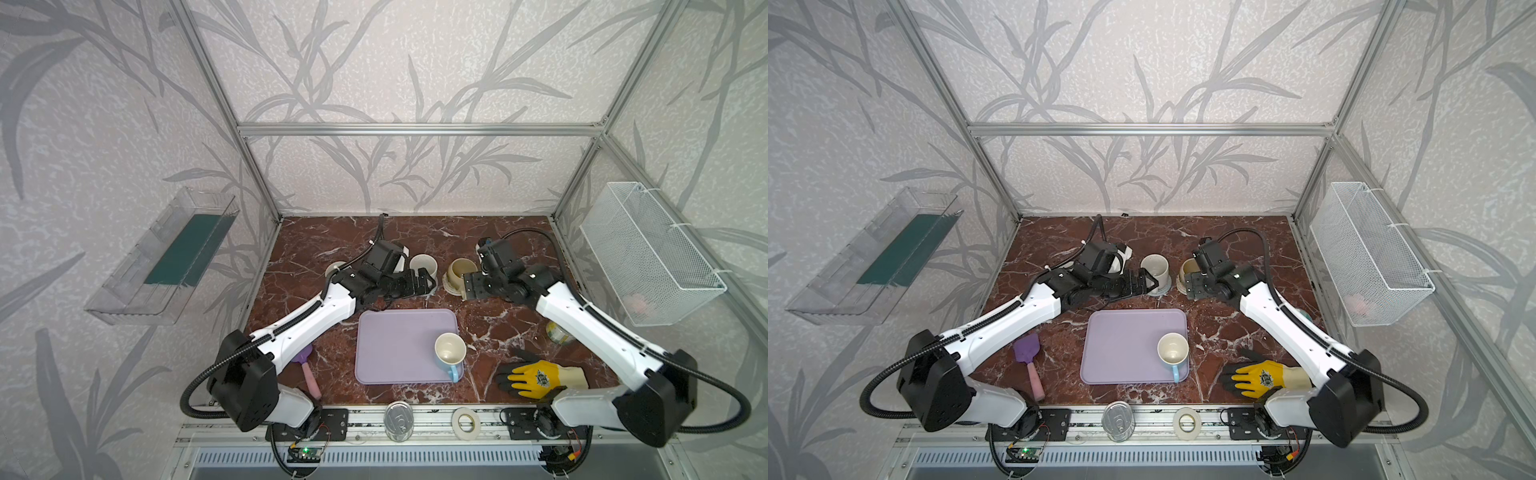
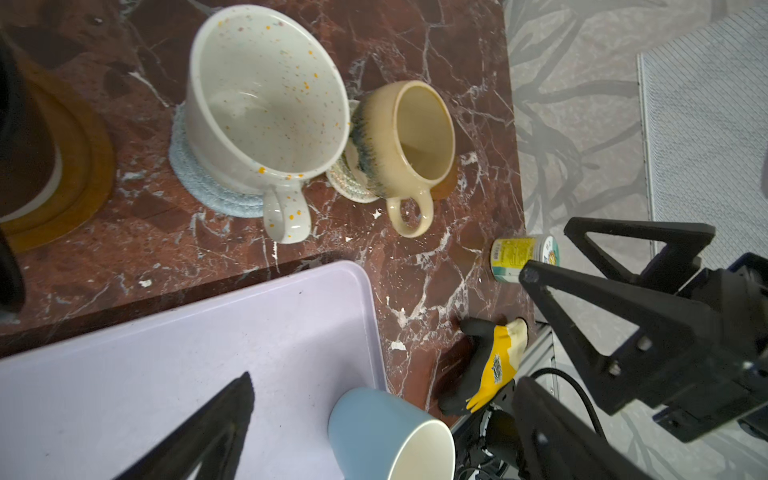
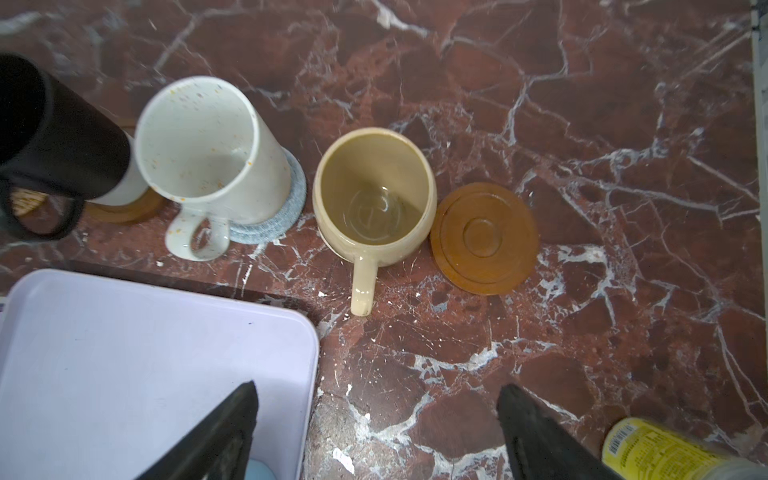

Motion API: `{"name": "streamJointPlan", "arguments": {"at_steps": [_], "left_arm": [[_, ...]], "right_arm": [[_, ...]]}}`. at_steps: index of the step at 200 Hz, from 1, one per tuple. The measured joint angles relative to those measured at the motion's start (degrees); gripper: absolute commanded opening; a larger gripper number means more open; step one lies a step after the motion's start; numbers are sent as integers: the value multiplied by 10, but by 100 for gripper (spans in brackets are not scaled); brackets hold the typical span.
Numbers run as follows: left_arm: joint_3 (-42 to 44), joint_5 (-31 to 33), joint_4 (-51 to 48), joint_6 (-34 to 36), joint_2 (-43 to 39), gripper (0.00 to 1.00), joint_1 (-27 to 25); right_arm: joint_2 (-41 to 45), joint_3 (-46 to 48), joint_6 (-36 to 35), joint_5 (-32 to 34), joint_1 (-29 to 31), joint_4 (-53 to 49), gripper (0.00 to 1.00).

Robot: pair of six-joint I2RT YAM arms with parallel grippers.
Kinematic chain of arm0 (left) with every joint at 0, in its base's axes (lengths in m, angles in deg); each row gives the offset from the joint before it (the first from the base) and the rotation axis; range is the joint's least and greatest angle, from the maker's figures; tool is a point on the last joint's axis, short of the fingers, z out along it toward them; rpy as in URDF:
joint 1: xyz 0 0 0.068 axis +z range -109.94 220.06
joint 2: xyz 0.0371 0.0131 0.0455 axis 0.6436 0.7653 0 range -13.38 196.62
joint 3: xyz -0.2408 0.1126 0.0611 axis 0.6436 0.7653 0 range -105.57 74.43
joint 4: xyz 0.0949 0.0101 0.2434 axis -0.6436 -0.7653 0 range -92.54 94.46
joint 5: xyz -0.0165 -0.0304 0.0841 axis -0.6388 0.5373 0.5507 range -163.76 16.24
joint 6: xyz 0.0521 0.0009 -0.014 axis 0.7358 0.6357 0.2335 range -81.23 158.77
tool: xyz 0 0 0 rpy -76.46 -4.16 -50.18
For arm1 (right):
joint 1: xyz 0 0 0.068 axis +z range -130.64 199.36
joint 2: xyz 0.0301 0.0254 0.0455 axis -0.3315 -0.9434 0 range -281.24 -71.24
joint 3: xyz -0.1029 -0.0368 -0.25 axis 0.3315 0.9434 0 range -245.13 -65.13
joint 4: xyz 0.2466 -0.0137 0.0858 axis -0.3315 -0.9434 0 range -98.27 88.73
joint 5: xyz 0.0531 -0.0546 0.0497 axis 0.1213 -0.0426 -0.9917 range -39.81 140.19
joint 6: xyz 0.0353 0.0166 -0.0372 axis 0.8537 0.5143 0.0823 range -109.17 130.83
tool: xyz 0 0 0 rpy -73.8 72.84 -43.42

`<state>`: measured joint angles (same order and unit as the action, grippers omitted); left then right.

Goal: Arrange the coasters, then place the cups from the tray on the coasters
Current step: 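Move right gripper to the light-blue mug on the tray and grasp its rim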

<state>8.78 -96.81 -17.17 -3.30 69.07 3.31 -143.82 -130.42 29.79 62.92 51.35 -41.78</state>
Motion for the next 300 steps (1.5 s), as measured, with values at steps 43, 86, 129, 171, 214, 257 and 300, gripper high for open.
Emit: {"name": "streamJointPlan", "arguments": {"at_steps": [43,86,129,171,214,257,300], "left_arm": [[0,-56,9,29,-1,99,0],[18,-53,-19,52,-19,99,0],[81,-43,-20,40,-59,99,-1],[133,-27,-17,13,-84,99,-2],[155,-19,-3,-11,-96,99,-3],[164,-14,2,-26,-100,99,-3],[169,-7,10,-33,-110,99,-3]], "right_arm": [[137,97,-19,-71,0,24,99],[133,105,8,-124,54,-32,99],[132,137,51,-82,245,-53,99],[116,174,120,-33,343,-56,100],[78,198,177,3,391,-45,97],[40,213,218,21,415,-11,81],[35,234,243,34,418,10,64]]}}
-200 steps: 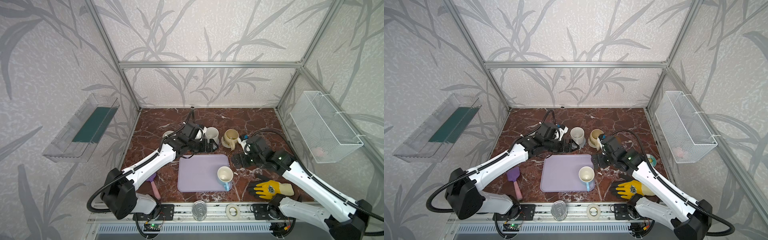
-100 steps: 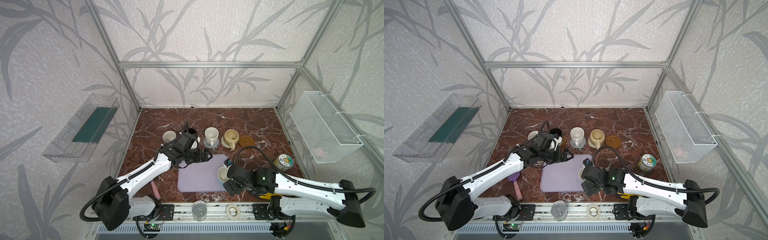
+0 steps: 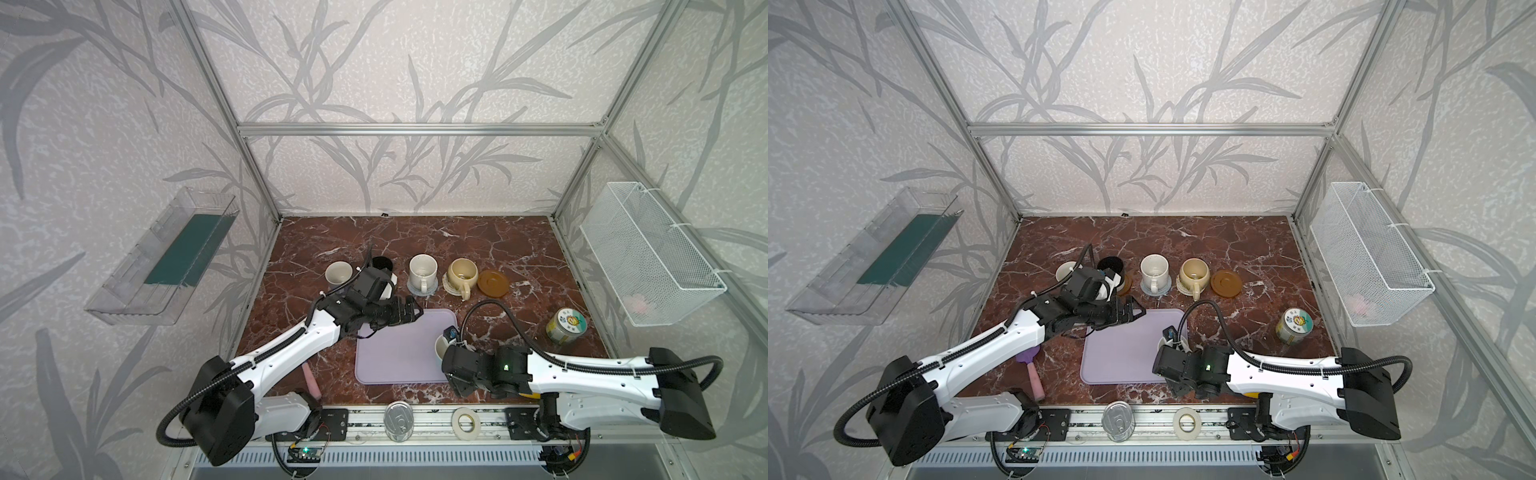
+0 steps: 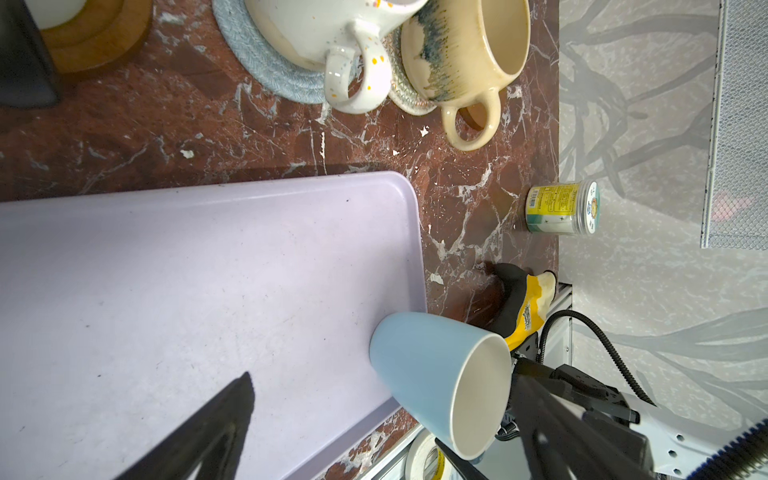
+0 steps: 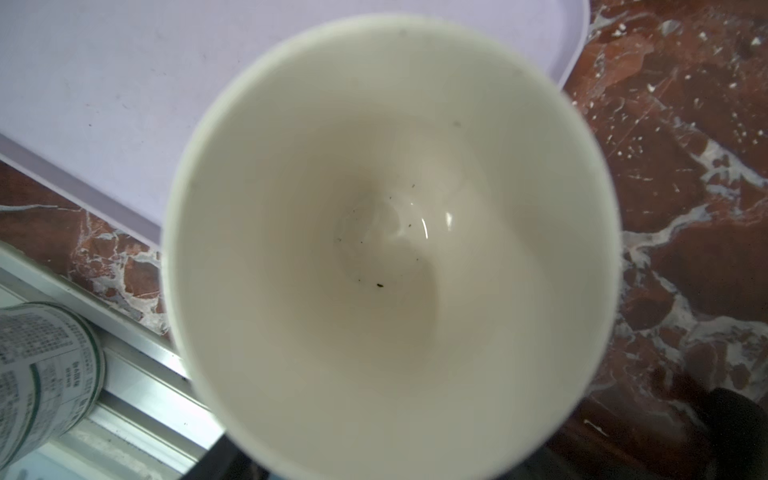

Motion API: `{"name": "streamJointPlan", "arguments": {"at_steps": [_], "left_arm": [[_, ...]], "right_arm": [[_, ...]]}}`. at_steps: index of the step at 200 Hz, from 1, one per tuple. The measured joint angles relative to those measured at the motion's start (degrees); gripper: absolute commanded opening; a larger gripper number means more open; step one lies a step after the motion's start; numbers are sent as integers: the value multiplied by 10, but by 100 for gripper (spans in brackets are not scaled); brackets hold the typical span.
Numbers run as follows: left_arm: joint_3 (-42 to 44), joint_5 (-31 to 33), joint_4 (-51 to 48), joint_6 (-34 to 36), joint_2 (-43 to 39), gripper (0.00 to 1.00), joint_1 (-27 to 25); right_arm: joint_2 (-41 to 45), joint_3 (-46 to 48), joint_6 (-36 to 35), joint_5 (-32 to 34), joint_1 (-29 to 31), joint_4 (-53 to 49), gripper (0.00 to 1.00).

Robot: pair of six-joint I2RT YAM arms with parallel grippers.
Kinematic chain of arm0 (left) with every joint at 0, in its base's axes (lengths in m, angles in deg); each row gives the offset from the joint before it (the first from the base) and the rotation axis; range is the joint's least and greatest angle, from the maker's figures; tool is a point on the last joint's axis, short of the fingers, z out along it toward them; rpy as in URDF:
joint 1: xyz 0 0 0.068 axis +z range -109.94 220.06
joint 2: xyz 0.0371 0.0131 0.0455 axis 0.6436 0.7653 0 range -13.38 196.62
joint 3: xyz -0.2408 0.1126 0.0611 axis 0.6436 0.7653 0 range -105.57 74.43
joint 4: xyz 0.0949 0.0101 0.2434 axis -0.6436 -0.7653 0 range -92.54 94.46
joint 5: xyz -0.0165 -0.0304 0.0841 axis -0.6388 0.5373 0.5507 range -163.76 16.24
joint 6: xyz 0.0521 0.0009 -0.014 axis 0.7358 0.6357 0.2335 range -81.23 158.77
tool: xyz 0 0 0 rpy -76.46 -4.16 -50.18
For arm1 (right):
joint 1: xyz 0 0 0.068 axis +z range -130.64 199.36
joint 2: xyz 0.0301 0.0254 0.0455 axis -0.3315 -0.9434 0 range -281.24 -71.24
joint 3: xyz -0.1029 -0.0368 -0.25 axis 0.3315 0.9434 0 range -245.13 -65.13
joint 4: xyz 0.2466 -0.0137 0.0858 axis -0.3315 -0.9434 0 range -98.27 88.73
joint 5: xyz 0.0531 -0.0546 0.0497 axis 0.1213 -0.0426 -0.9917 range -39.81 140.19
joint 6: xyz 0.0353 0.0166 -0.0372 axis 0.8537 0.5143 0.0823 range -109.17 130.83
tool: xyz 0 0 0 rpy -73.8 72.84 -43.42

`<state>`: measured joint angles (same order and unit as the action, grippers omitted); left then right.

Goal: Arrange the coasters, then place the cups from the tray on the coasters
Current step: 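Move right gripper to the light-blue mug on the tray and grasp its rim, then lift light-blue mug off the tray with right gripper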

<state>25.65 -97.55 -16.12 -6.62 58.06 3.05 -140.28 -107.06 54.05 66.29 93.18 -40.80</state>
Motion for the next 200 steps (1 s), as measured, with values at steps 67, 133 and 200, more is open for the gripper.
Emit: {"name": "streamJointPlan", "arguments": {"at_steps": [67,133,200], "left_arm": [[15,2,9,-14,-2,99,0],[15,3,10,-18,-4,99,0],[15,4,14,-22,-4,99,-1]], "right_arm": [[-19,0,13,14,4,9,48],[-18,0,22,21,8,9,35],[-12,0,24,34,14,7,24]]}}
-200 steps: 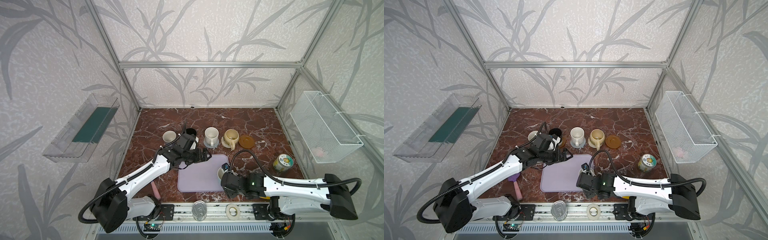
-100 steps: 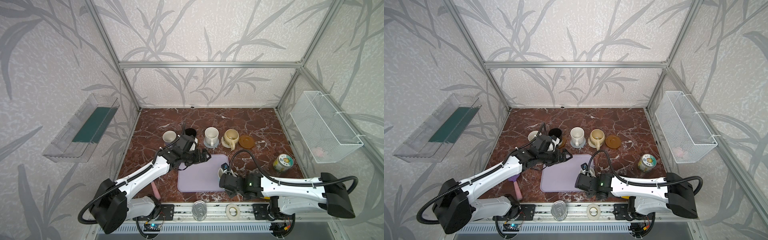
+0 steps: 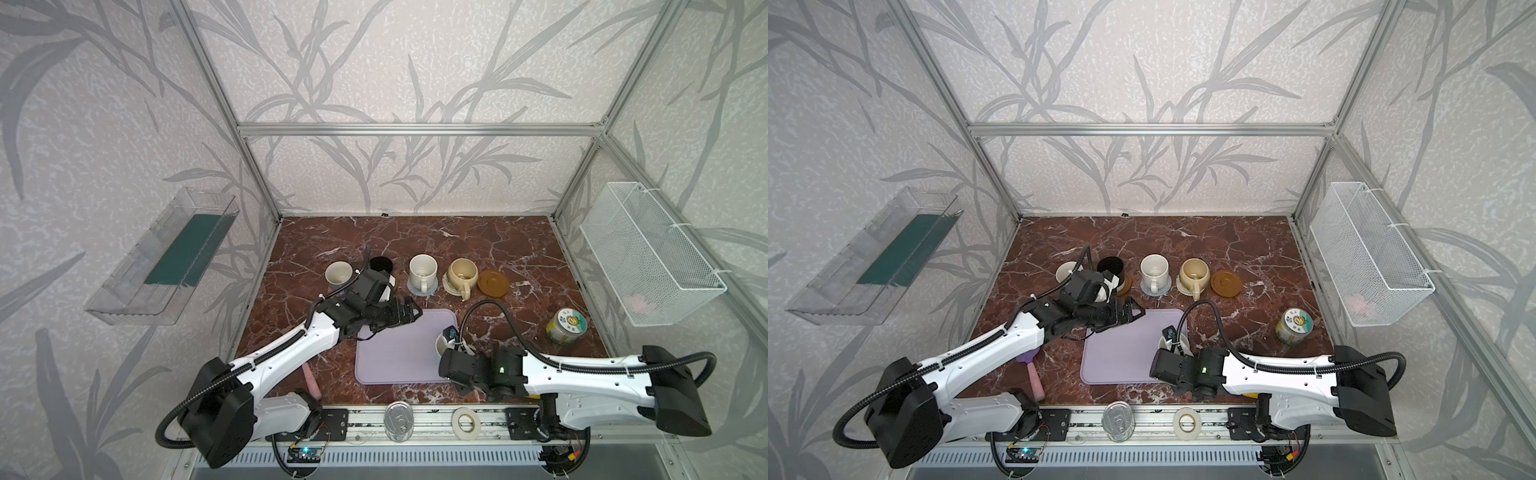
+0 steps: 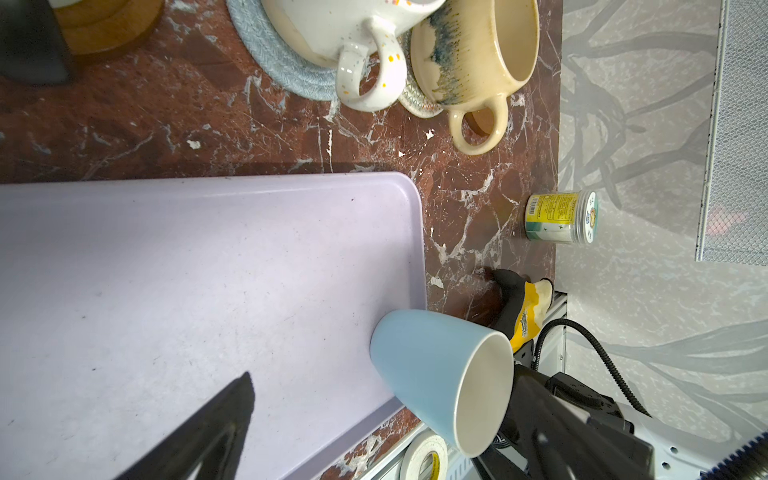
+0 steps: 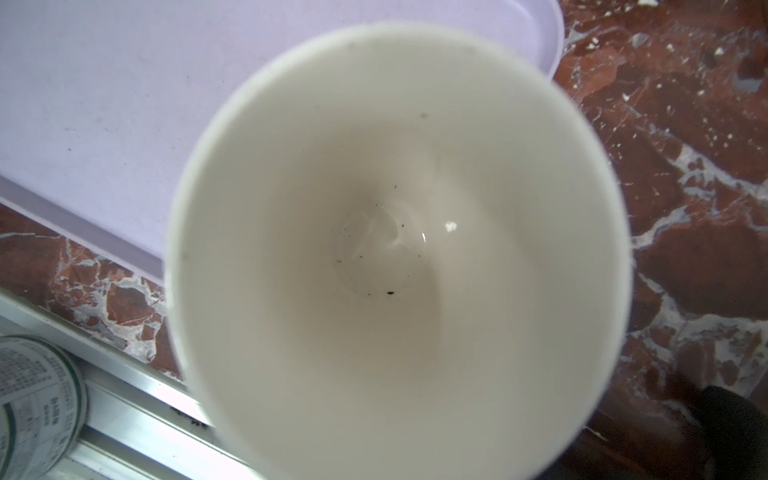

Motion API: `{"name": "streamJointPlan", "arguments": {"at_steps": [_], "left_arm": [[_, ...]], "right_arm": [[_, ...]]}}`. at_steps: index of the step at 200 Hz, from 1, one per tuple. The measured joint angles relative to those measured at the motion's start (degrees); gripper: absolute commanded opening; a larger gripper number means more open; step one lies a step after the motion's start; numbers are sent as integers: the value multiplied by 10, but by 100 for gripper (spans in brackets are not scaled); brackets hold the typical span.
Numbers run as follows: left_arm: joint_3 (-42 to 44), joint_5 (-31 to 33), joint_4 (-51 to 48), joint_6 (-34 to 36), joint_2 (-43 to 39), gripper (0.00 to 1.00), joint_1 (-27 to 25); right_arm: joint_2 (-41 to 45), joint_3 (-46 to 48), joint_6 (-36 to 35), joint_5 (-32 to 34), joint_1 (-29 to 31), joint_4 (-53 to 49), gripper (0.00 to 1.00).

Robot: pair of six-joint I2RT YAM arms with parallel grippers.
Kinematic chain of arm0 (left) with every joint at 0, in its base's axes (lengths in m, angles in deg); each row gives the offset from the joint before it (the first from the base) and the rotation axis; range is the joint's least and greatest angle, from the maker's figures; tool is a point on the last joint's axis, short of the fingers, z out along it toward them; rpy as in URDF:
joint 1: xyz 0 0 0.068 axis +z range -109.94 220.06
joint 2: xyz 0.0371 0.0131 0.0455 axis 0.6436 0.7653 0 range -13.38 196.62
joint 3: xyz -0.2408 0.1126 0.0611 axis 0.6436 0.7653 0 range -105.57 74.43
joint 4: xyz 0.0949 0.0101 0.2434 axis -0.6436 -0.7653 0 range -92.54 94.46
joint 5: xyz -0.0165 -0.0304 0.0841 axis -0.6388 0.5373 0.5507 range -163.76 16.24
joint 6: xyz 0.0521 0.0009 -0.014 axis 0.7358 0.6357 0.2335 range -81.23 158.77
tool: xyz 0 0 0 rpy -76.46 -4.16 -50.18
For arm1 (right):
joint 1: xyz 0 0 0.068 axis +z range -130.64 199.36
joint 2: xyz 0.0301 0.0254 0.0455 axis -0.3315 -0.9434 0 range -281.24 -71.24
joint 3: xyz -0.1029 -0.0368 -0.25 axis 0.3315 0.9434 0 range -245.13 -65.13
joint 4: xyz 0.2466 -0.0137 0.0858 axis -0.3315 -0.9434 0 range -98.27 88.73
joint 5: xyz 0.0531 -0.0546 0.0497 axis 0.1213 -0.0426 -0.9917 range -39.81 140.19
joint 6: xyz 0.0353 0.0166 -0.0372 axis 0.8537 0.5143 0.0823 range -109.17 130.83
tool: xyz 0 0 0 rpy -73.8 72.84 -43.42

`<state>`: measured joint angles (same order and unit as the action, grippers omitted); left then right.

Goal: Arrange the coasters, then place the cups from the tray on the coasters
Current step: 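Lift light-blue mug off the tray with right gripper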

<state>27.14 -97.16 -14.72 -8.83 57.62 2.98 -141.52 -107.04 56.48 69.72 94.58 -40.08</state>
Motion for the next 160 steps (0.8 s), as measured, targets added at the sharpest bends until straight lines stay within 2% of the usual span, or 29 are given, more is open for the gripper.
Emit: {"name": "streamJointPlan", "arguments": {"at_steps": [30,160], "left_arm": [[0,0,1,0,0,99,0],[2,9,12,-1,-14,99,0]], "right_arm": [[2,0,0,0,2,0,19],[6,-1,-16,0,2,3,18]]}}
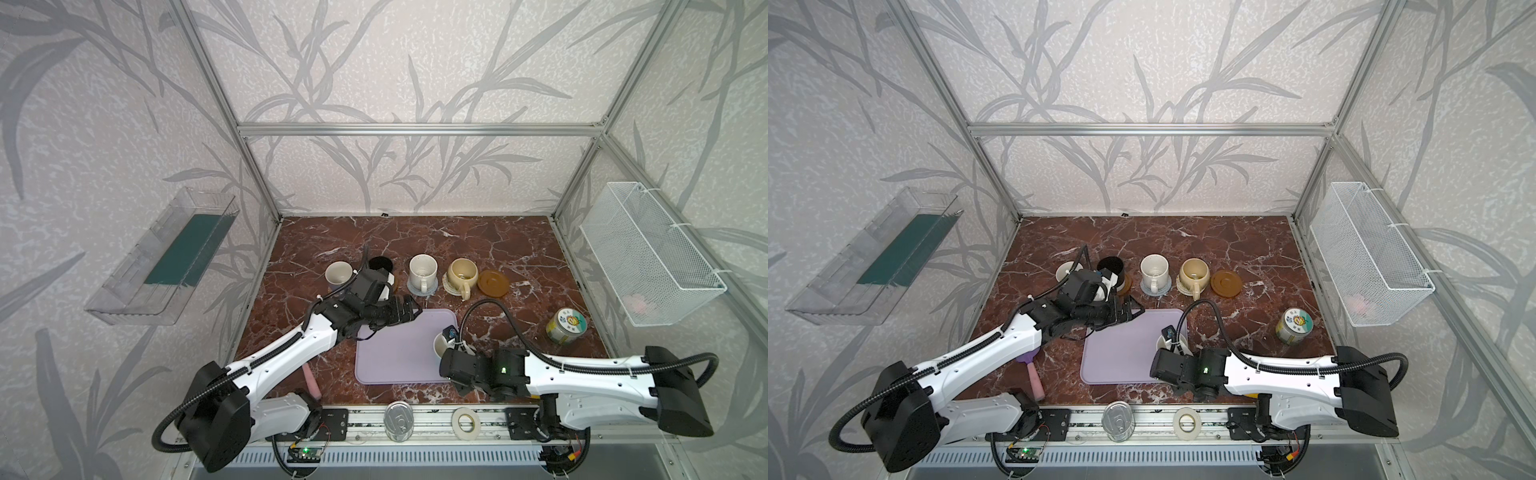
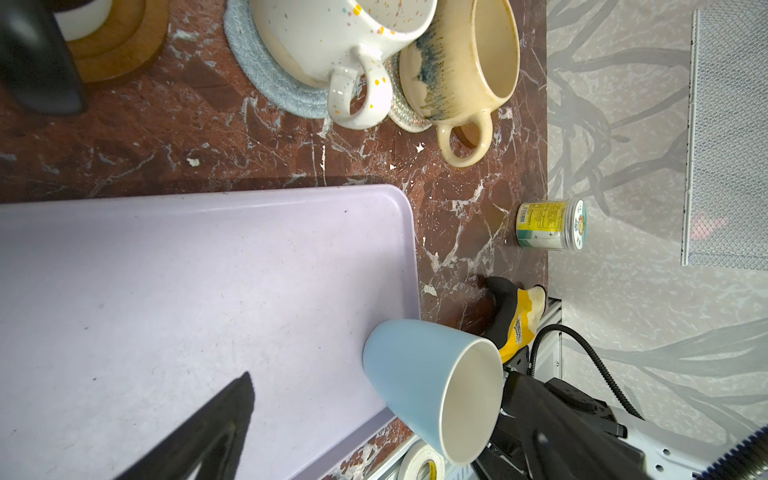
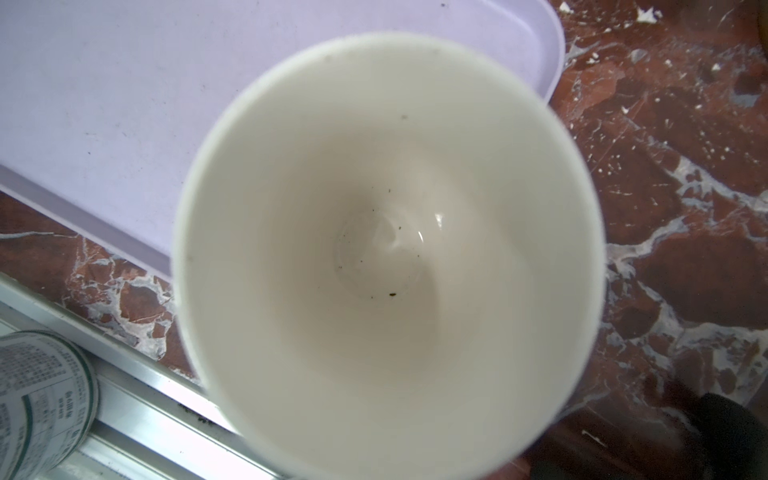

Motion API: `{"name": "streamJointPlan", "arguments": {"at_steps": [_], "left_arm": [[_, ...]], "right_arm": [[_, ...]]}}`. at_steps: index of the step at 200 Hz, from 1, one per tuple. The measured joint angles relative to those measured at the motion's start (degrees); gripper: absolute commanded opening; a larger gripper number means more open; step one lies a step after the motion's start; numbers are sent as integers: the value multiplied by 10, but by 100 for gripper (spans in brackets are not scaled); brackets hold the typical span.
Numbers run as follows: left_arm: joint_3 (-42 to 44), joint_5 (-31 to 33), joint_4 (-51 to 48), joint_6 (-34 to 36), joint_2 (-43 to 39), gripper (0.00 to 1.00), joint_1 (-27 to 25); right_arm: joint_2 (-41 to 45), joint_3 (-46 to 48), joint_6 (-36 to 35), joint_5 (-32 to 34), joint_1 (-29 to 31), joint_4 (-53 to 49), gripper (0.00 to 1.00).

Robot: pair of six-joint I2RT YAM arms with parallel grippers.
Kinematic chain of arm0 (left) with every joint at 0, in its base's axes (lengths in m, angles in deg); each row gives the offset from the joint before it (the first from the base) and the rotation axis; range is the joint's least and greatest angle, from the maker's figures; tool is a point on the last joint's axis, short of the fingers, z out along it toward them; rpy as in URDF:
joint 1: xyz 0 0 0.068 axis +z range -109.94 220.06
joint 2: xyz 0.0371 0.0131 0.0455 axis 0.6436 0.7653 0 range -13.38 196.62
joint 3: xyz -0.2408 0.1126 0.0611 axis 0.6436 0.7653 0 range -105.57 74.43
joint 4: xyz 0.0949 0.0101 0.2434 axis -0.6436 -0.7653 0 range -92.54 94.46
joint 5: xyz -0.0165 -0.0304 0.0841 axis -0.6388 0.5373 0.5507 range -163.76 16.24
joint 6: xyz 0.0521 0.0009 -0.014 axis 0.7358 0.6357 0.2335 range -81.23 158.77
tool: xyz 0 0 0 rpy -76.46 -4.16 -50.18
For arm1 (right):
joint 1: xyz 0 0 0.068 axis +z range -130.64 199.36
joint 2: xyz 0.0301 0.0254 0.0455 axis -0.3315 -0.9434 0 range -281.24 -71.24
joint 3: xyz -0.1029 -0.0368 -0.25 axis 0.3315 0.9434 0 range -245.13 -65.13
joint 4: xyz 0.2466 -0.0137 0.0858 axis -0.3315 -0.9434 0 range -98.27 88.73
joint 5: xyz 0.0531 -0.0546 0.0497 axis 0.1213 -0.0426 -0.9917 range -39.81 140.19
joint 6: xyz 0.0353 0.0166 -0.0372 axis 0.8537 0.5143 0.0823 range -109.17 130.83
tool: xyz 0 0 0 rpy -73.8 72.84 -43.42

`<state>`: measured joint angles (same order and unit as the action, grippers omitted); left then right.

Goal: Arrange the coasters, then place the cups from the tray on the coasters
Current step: 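Lift light-blue mug off the tray with right gripper, then carry light-blue mug to the wooden coaster beyond the cream mug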

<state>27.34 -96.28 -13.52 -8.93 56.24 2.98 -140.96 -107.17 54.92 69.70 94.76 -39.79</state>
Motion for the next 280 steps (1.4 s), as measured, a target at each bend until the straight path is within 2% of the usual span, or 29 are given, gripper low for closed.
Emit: {"name": "streamJointPlan", "arguments": {"at_steps": [69,116,200,235,280], "left_arm": [[0,16,-1,1,-16,99,0],[-2,45,-3,3,-51,99,0],[-6,50,-3,3,-38,99,0],[-15,52,-5,3,-37,99,0],[-24,59,-4,3,-36,99,0]], "right_arm": [[1,-8,-12,5,0,-3,18],[32,-8,-13,18,0,-4,17],[46,-8,-15,36,-2,-6,15],[54,-8,-23,39,-15,-4,15],[79,-8,-56,25,-60,8,14]]}}
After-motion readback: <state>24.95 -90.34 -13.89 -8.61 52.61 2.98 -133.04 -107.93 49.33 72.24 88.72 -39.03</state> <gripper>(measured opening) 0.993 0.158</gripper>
